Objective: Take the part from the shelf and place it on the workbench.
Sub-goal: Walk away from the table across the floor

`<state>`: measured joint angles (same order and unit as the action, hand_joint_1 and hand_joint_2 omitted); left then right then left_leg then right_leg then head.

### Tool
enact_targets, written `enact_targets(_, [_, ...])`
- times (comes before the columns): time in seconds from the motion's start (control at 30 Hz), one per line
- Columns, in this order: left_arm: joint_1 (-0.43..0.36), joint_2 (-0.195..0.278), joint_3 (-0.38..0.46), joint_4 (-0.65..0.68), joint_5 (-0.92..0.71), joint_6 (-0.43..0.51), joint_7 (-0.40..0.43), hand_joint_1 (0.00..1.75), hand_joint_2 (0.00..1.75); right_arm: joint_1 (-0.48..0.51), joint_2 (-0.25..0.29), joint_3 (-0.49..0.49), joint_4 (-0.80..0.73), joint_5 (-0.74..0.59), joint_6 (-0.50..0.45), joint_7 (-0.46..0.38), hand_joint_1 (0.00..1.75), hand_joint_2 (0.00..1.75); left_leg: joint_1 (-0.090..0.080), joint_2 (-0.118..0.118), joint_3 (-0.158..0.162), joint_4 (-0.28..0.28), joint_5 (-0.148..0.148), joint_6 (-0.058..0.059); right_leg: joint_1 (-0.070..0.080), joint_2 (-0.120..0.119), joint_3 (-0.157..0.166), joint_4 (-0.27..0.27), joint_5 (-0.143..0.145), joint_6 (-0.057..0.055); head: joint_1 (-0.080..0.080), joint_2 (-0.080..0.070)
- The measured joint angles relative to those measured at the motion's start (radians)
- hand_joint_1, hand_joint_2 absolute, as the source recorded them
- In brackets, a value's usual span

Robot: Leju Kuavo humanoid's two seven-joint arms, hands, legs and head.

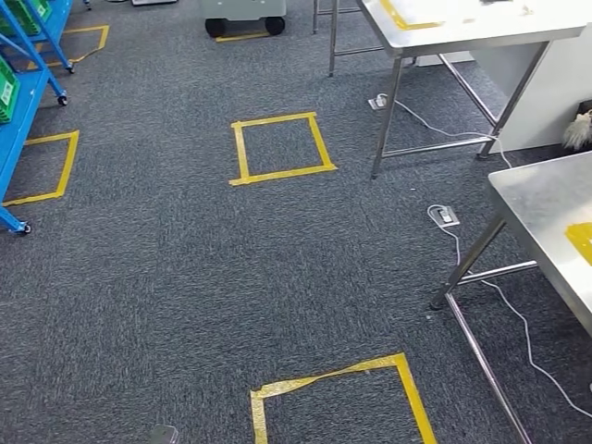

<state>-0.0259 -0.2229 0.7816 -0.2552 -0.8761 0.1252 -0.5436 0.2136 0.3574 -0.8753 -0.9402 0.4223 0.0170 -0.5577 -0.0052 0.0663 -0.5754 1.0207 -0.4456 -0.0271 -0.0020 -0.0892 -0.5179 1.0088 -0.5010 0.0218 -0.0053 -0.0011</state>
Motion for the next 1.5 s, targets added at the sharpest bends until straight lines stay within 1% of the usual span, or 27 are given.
enact_targets(0.03, [-0.002,-0.002,-0.002,0.0,-0.001,0.002,0.0,0.0,0.0,0.0,0.0,-0.003,-0.001,0.0,0.0,0.001,0.0,0.0,-0.003,0.014,0.013,-0.026,0.002,0.005,0.003,-0.01,0.002,0.0,-0.003,0.004,0.001,0.0])
enact_targets(0.1, [-0.001,-0.004,-0.004,0.0,-0.002,0.003,0.0,0.0,0.0,-0.002,0.0,-0.006,-0.004,0.0,0.001,0.001,0.0,0.0,-0.005,-0.003,0.013,-0.034,0.001,0.017,0.004,-0.029,0.01,-0.003,-0.007,0.013,0.002,0.0])
enact_targets(0.13, [0.0,-0.004,-0.005,0.0,-0.002,0.004,0.0,0.0,0.0,-0.003,0.0,-0.006,-0.005,0.0,0.001,0.001,0.0,0.0,-0.004,-0.015,0.013,-0.036,0.003,0.023,0.002,-0.022,0.012,0.001,-0.013,0.019,0.003,0.0])
enact_targets(0.2, [0.001,-0.005,-0.006,0.0,-0.002,0.004,0.0,0.0,0.0,-0.002,0.0,-0.008,-0.008,0.0,0.001,0.001,0.0,0.0,0.001,-0.038,0.015,-0.041,0.007,0.035,-0.003,0.028,-0.012,0.059,-0.051,0.029,0.008,0.0])
enact_targets(0.23, [0.0,-0.005,-0.006,0.0,-0.002,0.004,0.0,0.0,0.0,-0.001,0.0,-0.009,-0.009,0.0,0.001,0.001,0.0,0.0,0.002,-0.049,0.014,-0.041,0.008,0.039,-0.005,0.059,-0.042,0.12,-0.083,0.032,0.012,0.0])
enact_targets(0.3, [-0.002,-0.006,-0.007,0.0,-0.002,0.004,0.0,0.0,0.0,0.003,0.0,-0.011,-0.009,0.0,0.001,0.002,0.0,0.0,0.002,-0.076,0.013,-0.04,0.008,0.044,-0.006,0.084,-0.108,0.254,-0.136,0.034,0.015,0.0])
enact_targets(0.33, [-0.001,-0.006,-0.008,0.0,-0.002,0.005,0.001,0.0,0.0,0.004,0.0,-0.013,-0.009,0.0,0.002,0.002,0.0,0.0,0.001,-0.09,0.013,-0.04,0.008,0.045,-0.006,0.087,-0.128,0.288,-0.139,0.034,0.016,0.0])
enact_targets(0.4, [-0.001,-0.009,-0.009,0.0,-0.004,0.008,0.008,0.0,0.0,0.002,0.0,-0.018,-0.009,0.006,0.008,0.005,0.0,0.0,0.002,-0.12,0.016,-0.04,0.009,0.043,-0.008,0.092,-0.111,0.235,-0.085,0.034,0.016,0.0])
enact_targets(0.47, [-0.004,-0.017,-0.01,0.0,-0.006,0.016,0.021,0.0,0.0,-0.003,0.0,-0.032,-0.009,0.024,0.022,0.006,0.0,0.0,0.003,-0.148,0.016,-0.036,0.009,0.037,-0.017,0.138,-0.052,0.097,-0.016,0.036,0.017,0.0])
enact_targets(0.53, [-0.011,-0.026,-0.012,0.0,-0.008,0.022,0.028,0.0,0.0,-0.012,0.0,-0.056,-0.007,0.059,0.039,-0.001,0.0,0.0,0.002,-0.173,0.007,-0.031,0.012,0.024,-0.025,0.184,-0.019,0.022,0.004,0.036,0.016,0.0])
enact_targets(0.57, [-0.014,-0.029,-0.012,0.0,-0.008,0.023,0.032,0.0,0.0,-0.019,0.0,-0.069,-0.007,0.08,0.048,-0.008,0.0,0.0,0.003,-0.184,0.001,-0.031,0.016,0.016,-0.025,0.19,-0.017,0.016,0.001,0.032,0.015,0.0])
enact_targets(0.6, [-0.015,-0.032,-0.012,0.001,-0.008,0.023,0.034,0.0,0.0,-0.026,0.0,-0.084,-0.006,0.101,0.056,-0.016,0.0,0.0,0.006,-0.195,-0.004,-0.032,0.021,0.009,-0.023,0.179,-0.017,0.016,0.003,0.025,0.015,0.0])
enact_targets(0.67, [-0.016,-0.037,-0.012,0.001,-0.006,0.016,0.039,0.0,0.0,-0.042,0.0,-0.112,-0.006,0.139,0.073,-0.03,0.0,0.0,0.007,-0.17,-0.016,-0.019,0.012,-0.001,-0.021,0.155,-0.017,0.013,0.01,0.011,0.011,0.0])
enact_targets(0.77, [-0.03,-0.042,-0.012,0.001,-0.001,0.006,0.044,0.0,0.0,-0.058,-0.001,-0.158,-0.006,0.194,0.096,-0.047,0.0,0.0,0.005,-0.092,-0.088,0.129,-0.072,-0.009,-0.017,0.108,-0.017,0.009,0.012,-0.001,0.0,0.0])
enact_targets(0.83, [-0.034,-0.044,-0.009,0.002,0.014,0.005,0.04,0.0,0.0,-0.071,-0.001,-0.187,-0.004,0.24,0.106,-0.065,0.0,0.0,0.005,-0.081,-0.137,0.235,-0.109,-0.012,-0.014,0.074,-0.017,0.009,0.01,-0.004,0.0,0.0])
enact_targets(0.87, [-0.033,-0.044,-0.005,0.002,0.029,0.003,0.031,0.0,0.0,-0.081,-0.001,-0.198,0.001,0.268,0.106,-0.078,0.0,0.0,0.005,-0.079,-0.139,0.243,-0.1,-0.012,-0.014,0.06,-0.017,0.009,0.01,-0.005,0.0,0.0])
enact_targets(0.93, [-0.027,-0.037,0.013,0.002,0.062,-0.014,0.005,0.0,0.0,-0.104,0.0,-0.211,0.017,0.321,0.095,-0.109,0.0,0.0,0.005,-0.064,-0.089,0.154,-0.042,-0.009,-0.013,0.037,-0.014,0.009,0.008,-0.004,0.0,0.0])
enact_targets(1.03, [-0.022,-0.019,0.042,0.001,0.086,-0.053,-0.026,0.0,0.0,-0.132,0.001,-0.214,0.053,0.349,0.06,-0.135,0.0,0.0,-0.004,-0.002,-0.006,-0.008,0.01,0.004,-0.004,0.008,-0.01,0.011,0.0,0.007,0.0,0.0])
enact_targets(1.07, [-0.02,-0.013,0.048,0.001,0.086,-0.061,-0.031,0.0,0.0,-0.138,0.002,-0.214,0.063,0.345,0.05,-0.137,0.0,0.0,-0.007,0.004,0.0,-0.023,0.009,0.01,-0.001,-0.002,-0.008,0.01,-0.002,0.011,0.0,0.0])
enact_targets(1.13, [-0.012,-0.002,0.06,0.001,0.081,-0.069,-0.034,0.0,0.0,-0.149,0.002,-0.209,0.079,0.331,0.038,-0.139,0.0,0.0,-0.006,-0.019,0.0,-0.03,0.011,0.023,-0.001,-0.02,-0.001,0.006,-0.007,0.021,0.002,0.0])
enact_targets(1.2, [-0.006,0.005,0.067,0.001,0.067,-0.068,-0.035,0.0,0.0,-0.156,0.002,-0.203,0.087,0.317,0.034,-0.139,0.0,0.0,-0.001,-0.042,0.003,-0.036,0.015,0.036,-0.005,0.009,-0.01,0.04,-0.034,0.031,0.007,0.0])
enact_targets(1.27, [-0.005,0.011,0.069,0.001,0.05,-0.066,-0.034,0.0,0.0,-0.155,0.002,-0.201,0.092,0.303,0.034,-0.138,0.0,0.0,0.002,-0.065,0.004,-0.038,0.016,0.043,-0.007,0.062,-0.061,0.155,-0.094,0.036,0.014,0.0])
enact_targets(1.33, [-0.005,0.014,0.069,0.001,0.04,-0.066,-0.034,0.0,0.0,-0.15,0.002,-0.2,0.095,0.291,0.034,-0.135,0.0,0.0,0.002,-0.091,0.005,-0.038,0.016,0.046,-0.007,0.083,-0.123,0.273,-0.133,0.037,0.017,0.0])
enact_targets(1.37, [-0.003,0.016,0.069,0.001,0.036,-0.066,-0.033,0.0,0.0,-0.147,0.002,-0.199,0.096,0.286,0.035,-0.134,0.0,0.0,0.001,-0.106,0.005,-0.037,0.016,0.046,-0.007,0.086,-0.136,0.288,-0.126,0.036,0.017,0.0])
enact_targets(1.4, [-0.001,0.018,0.07,0.001,0.034,-0.066,-0.033,0.0,0.0,-0.145,0.002,-0.198,0.097,0.283,0.035,-0.133,0.0,0.0,0.002,-0.12,0.007,-0.037,0.016,0.045,-0.007,0.09,-0.13,0.263,-0.099,0.035,0.017,0.0])
enact_targets(1.43, [0.001,0.019,0.07,0.001,0.032,-0.066,-0.033,0.0,0.0,-0.144,0.002,-0.196,0.098,0.281,0.035,-0.132,0.0,0.0,0.002,-0.135,0.008,-0.036,0.016,0.044,-0.009,0.1,-0.108,0.205,-0.059,0.033,0.017,0.0])
enact_targets(1.5, [0.001,0.021,0.07,0.001,0.03,-0.066,-0.032,0.0,0.0,-0.143,0.002,-0.193,0.099,0.277,0.035,-0.131,0.0,0.0,0.002,-0.16,0.008,-0.033,0.015,0.037,-0.015,0.146,-0.053,0.075,-0.002,0.03,0.017,0.0])
